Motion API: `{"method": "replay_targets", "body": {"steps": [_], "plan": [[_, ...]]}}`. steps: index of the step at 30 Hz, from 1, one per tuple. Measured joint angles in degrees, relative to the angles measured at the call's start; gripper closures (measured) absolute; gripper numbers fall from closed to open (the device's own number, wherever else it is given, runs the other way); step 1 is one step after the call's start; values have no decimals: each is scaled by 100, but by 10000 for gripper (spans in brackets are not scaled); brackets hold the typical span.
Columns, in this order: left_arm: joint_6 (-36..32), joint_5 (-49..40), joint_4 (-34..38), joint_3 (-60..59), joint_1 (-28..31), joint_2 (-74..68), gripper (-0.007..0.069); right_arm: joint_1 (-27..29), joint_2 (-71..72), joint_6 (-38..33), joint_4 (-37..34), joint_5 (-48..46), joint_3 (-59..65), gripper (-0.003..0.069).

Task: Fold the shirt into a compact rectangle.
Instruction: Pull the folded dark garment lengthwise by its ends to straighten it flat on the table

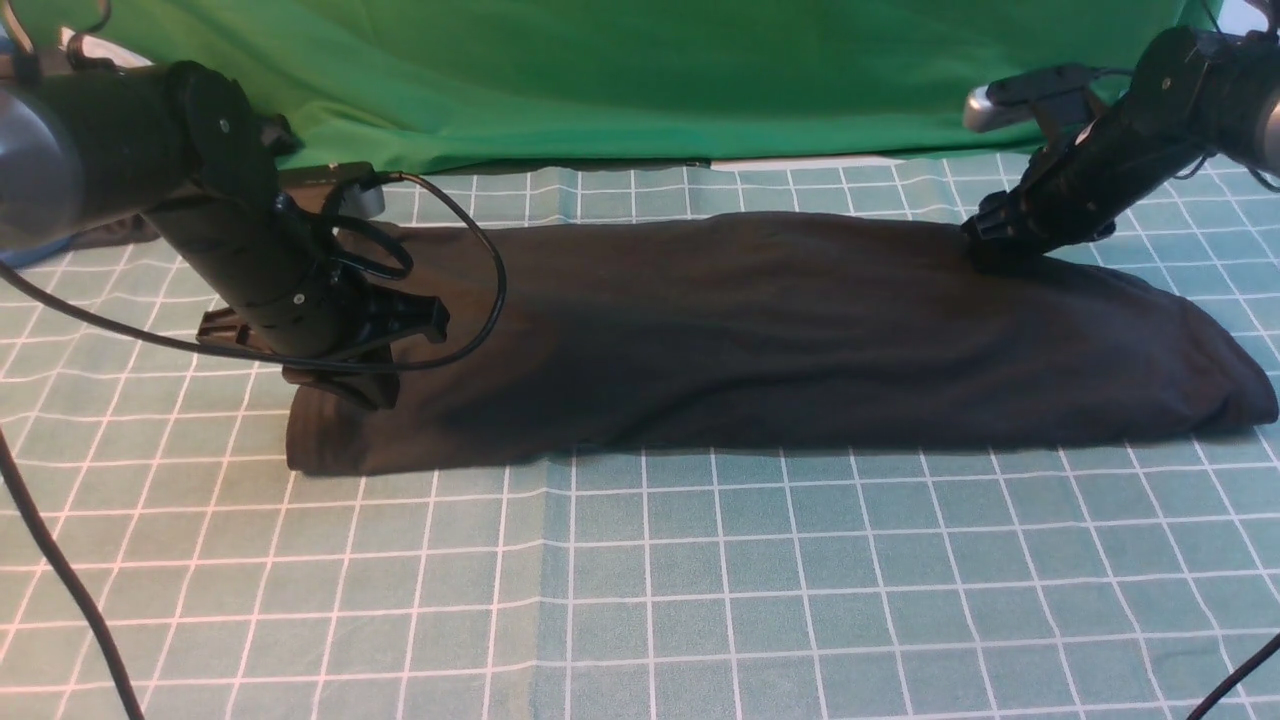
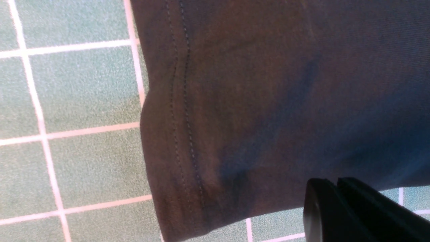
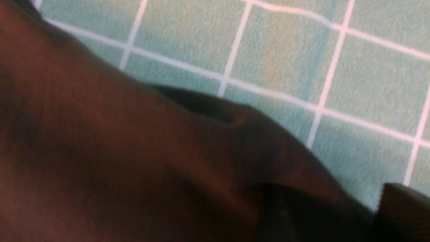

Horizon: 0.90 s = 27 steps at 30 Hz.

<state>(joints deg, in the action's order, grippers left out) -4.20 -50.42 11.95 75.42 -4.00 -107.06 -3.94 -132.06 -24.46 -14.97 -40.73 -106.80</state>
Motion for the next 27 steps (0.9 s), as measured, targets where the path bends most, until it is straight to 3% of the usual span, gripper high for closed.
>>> {"method": "replay_targets", "body": {"steps": [3, 5, 12, 17, 22, 26, 27], "plan": [[-2, 0, 6, 0, 0, 0, 617, 0, 0, 0, 0, 179, -49, 572], [-16, 0, 13, 0, 0, 0, 617, 0, 0, -12, 15, 311, -67, 613], [-27, -8, 45, 0, 0, 0, 617, 0, 0, 62, 241, 555, -126, 631], [-27, -14, 76, 0, 0, 0, 617, 0, 0, 152, 343, -31, -283, 624], [-70, -103, 36, 113, 0, 0, 617, 293, 389, 504, 362, -1855, -831, 631], [-70, -275, 42, 297, 0, 0, 617, 668, 798, 795, 362, -2599, -908, 627], [-70, -387, 73, 391, 0, 0, 617, 897, 976, 1118, 362, -2735, -835, 596]]}}
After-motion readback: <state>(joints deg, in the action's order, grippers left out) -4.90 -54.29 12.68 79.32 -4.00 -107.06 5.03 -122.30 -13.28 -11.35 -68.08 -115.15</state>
